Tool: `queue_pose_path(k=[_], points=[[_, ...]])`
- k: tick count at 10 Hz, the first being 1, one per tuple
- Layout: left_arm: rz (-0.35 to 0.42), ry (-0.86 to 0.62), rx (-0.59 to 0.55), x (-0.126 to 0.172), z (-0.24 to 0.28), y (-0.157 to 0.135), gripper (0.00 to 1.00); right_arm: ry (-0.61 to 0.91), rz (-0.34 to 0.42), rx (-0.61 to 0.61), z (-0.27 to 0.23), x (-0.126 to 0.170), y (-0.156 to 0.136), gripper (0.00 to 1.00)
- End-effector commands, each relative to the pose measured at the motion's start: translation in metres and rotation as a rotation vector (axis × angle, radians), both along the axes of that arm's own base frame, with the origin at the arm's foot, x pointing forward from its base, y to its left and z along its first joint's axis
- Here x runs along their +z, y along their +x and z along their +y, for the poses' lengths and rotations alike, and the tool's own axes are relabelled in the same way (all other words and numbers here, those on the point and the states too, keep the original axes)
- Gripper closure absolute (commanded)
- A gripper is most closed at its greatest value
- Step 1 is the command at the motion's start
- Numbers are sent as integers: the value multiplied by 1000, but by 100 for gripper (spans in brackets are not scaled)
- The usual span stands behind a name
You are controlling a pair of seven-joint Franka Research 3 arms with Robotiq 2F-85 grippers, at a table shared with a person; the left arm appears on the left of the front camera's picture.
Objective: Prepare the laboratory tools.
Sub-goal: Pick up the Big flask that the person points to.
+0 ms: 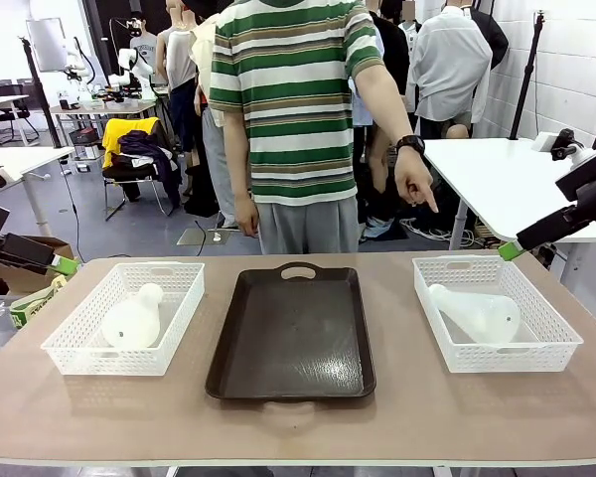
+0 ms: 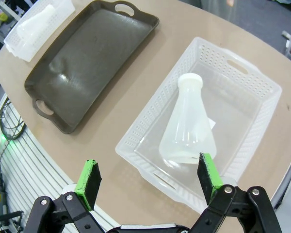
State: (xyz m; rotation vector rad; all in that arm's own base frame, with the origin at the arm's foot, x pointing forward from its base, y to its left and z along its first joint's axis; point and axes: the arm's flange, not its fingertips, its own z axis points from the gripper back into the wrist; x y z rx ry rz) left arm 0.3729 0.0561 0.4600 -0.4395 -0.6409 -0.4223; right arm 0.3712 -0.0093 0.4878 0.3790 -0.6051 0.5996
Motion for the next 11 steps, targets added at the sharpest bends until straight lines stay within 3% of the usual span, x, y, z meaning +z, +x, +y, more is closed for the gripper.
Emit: queue_pose_path(k=[1, 11], points=[[-4, -12, -14, -3, 1, 1, 0, 20, 10, 2, 2, -3, 1, 0], [-4, -12, -14, -3, 1, 1, 0, 20, 10, 2, 2, -3, 1, 0]])
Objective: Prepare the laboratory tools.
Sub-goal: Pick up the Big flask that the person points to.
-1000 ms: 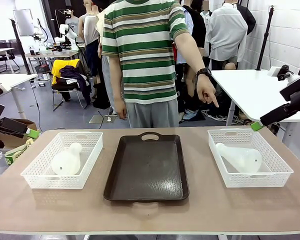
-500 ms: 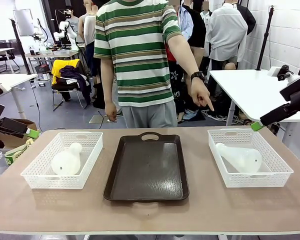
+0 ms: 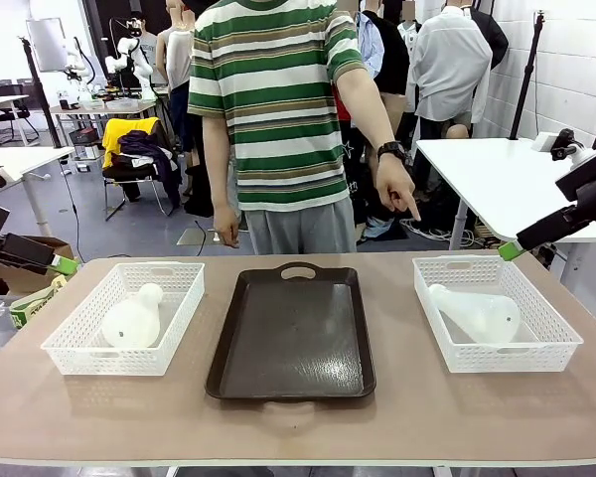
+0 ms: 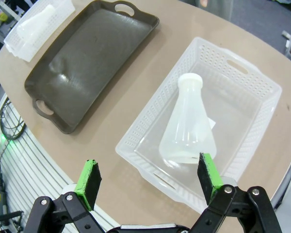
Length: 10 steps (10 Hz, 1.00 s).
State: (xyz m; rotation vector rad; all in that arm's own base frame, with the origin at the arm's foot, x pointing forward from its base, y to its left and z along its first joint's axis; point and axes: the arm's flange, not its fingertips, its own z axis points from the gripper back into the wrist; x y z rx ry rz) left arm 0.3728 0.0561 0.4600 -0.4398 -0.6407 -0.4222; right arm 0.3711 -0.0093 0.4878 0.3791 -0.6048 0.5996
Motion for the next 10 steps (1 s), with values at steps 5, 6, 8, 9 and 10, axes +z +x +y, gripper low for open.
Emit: queue_pose_path(k=[5, 6, 8, 9, 10], points=[[-4, -12, -14, -3, 1, 1, 0, -114, 52, -2, 11, -2, 38, 0], [-4, -12, -14, -3, 1, 1, 0, -185, 83, -8, 22, -6, 60, 0], [-4, -12, -14, -3, 1, 1, 0, -309, 131, -28, 44, -23, 100, 0], [-4, -12, -14, -3, 1, 1, 0, -381, 144, -40, 56, -35, 118, 0], [-4, -12, -14, -3, 1, 1, 0, -418, 148, -16, 67, -48, 129, 0]])
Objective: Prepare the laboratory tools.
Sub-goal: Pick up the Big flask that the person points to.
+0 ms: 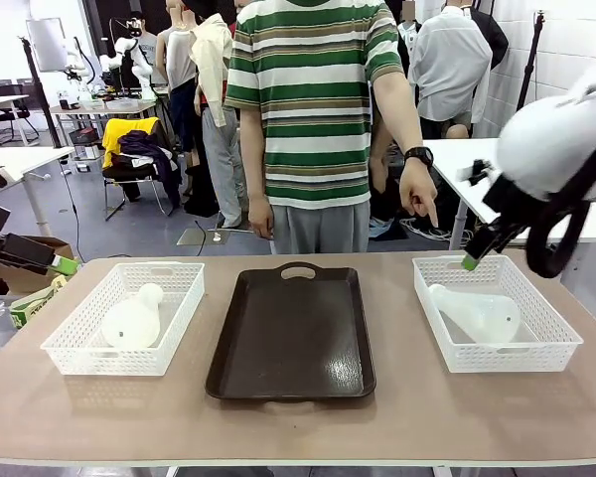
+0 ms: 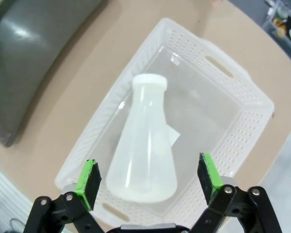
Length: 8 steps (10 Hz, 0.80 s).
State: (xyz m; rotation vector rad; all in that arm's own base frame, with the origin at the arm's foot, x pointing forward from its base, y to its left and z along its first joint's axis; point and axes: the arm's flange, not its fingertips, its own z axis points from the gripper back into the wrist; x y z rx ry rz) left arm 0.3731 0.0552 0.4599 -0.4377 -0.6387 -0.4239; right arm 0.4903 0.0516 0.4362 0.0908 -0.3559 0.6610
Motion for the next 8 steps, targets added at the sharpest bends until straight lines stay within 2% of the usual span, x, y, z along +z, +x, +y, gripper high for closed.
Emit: queue_pose_path(k=[1, 3, 8], points=[[-5, -15, -13, -3, 2, 1, 0, -103, 26, 5, 15, -13, 19, 0], [-5, -15, -13, -3, 2, 1, 0, -161, 48, 39, 20, -42, 38, 0], [-5, -15, -13, -3, 2, 1, 0, -163, 146, 43, 29, -77, 70, 0]])
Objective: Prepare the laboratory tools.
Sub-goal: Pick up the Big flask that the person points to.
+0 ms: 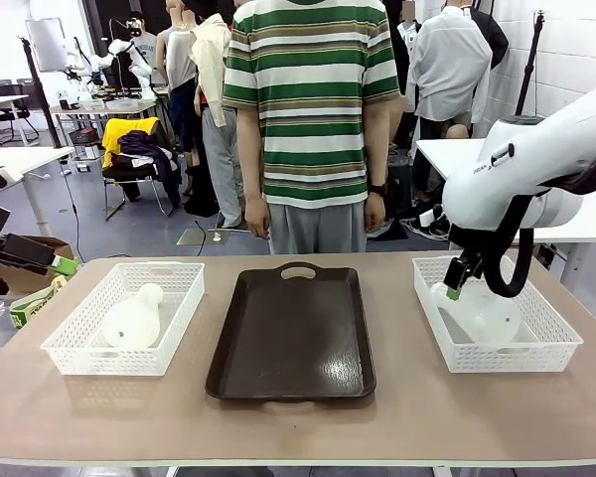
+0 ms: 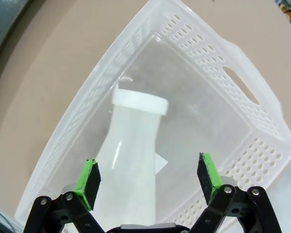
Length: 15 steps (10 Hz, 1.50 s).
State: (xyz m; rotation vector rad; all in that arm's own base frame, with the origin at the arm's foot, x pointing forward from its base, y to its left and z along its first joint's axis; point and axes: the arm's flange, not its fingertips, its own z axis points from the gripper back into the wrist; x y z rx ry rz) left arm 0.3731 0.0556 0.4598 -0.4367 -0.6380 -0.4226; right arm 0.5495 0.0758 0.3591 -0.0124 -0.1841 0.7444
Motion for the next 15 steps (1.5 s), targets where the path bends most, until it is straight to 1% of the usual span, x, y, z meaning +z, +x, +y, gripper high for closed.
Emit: queue_pose_path(k=[1, 3, 4, 6, 7, 10, 15], points=[[-6, -15, -15, -2, 2, 1, 0, 1, 46, -27, 9, -3, 15, 0], [-6, -15, -15, -2, 2, 1, 0, -24, 88, -44, 13, -11, 28, 0], [-6, -15, -15, -2, 2, 1, 0, -37, 114, -75, 12, -18, 35, 0], [-6, -15, -15, -2, 2, 1, 0, 5, 117, -143, 9, -22, 41, 0], [-6, -15, -15, -2, 2, 1, 0, 11, 120, -156, 9, -22, 43, 0], [-6, -15, -15, -2, 2, 1, 0, 11, 154, -173, 5, -27, 49, 0], [-6, -15, -15, -2, 2, 1, 0, 0, 186, -146, 5, -41, 51, 0]])
